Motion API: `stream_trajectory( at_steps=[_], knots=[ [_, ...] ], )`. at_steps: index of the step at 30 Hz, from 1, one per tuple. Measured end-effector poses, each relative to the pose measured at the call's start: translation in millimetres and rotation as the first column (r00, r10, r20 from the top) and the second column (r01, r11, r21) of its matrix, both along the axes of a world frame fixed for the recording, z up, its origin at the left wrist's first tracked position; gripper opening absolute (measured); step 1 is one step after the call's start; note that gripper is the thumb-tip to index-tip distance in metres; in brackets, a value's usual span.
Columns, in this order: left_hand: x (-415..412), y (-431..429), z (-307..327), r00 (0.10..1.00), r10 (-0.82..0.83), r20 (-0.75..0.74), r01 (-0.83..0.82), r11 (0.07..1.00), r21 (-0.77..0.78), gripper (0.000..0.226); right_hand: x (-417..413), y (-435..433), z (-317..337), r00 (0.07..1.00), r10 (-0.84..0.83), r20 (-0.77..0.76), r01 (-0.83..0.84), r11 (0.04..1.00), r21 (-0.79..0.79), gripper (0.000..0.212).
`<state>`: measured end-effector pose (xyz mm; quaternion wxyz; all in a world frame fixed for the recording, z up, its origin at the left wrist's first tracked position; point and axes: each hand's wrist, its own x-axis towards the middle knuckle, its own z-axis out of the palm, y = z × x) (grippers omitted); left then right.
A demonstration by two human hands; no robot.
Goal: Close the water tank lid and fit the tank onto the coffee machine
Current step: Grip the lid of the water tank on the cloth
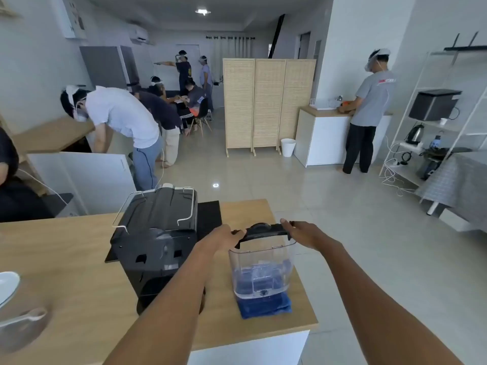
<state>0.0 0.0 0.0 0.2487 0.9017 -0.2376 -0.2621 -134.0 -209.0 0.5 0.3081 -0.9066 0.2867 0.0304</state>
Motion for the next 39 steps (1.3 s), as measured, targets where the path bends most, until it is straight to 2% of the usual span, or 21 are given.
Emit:
stream_trajectory(
  at_steps=[5,10,14,16,18,20,22,25,28,32,35,39],
  knots=[
    [3.5,5.1,-7.1,0.998,0.044,-0.042,-0.049,0.988,-0.148,0.049,-1.6,-2.5,-8.6,0.997,-0.029,0.069,0.022,0.994,0.104,0.060],
    [4.2,10.2,-20.7,0.997,0.082,-0.015,-0.083,0.947,-0.312,0.039,-3.2,-5.0,-19.1,0.974,-0.085,0.208,0.050,0.984,0.170,0.052],
    [-9.1,12.6,-24.3,0.987,0.150,0.056,-0.112,0.896,-0.430,0.065,-7.6,-7.3,-30.6,0.953,-0.079,0.294,0.042,0.991,0.130,0.049],
    [-13.2,12.9,-25.2,0.979,0.205,-0.012,-0.183,0.845,-0.502,0.073,-9.5,-6.3,-35.3,0.938,-0.101,0.331,0.059,0.989,0.134,0.049],
    [-15.1,13.8,-26.7,0.976,0.210,-0.065,-0.211,0.812,-0.544,0.059,-11.1,-4.0,-37.9,0.917,-0.128,0.378,0.076,0.986,0.150,0.047],
    [-14.8,15.1,-29.9,0.979,0.199,-0.047,-0.191,0.803,-0.564,0.045,-11.9,-1.1,-39.5,0.889,-0.177,0.422,0.102,0.976,0.195,0.042],
    [-18.1,16.1,-28.7,0.973,0.220,-0.072,-0.219,0.777,-0.591,0.039,-12.4,0.6,-40.9,0.862,-0.225,0.455,0.128,0.964,0.234,0.041],
    [-20.9,14.5,-26.4,0.965,0.262,-0.005,-0.210,0.763,-0.611,0.028,-12.9,-2.9,-48.7,0.839,-0.233,0.492,0.125,0.962,0.242,0.041],
    [-24.6,14.6,-23.8,0.948,0.301,0.102,-0.170,0.752,-0.637,0.031,-15.5,-3.4,-51.2,0.816,-0.234,0.528,0.119,0.963,0.243,0.038],
    [-16.4,15.9,-23.9,0.924,0.332,0.191,-0.164,0.792,-0.588,0.028,-22.1,-3.0,-45.1,0.779,-0.243,0.578,0.080,0.953,0.293,0.032],
    [-8.4,18.6,-18.0,0.919,0.254,0.301,-0.084,0.873,-0.480,0.028,-25.9,-4.2,-42.9,0.766,-0.295,0.571,0.075,0.924,0.376,0.033],
    [0.2,29.6,-4.5,0.957,0.048,0.285,0.069,0.919,-0.388,0.035,-28.9,-2.6,-41.1,0.732,-0.340,0.590,0.087,0.906,0.414,0.032]
  ],
)
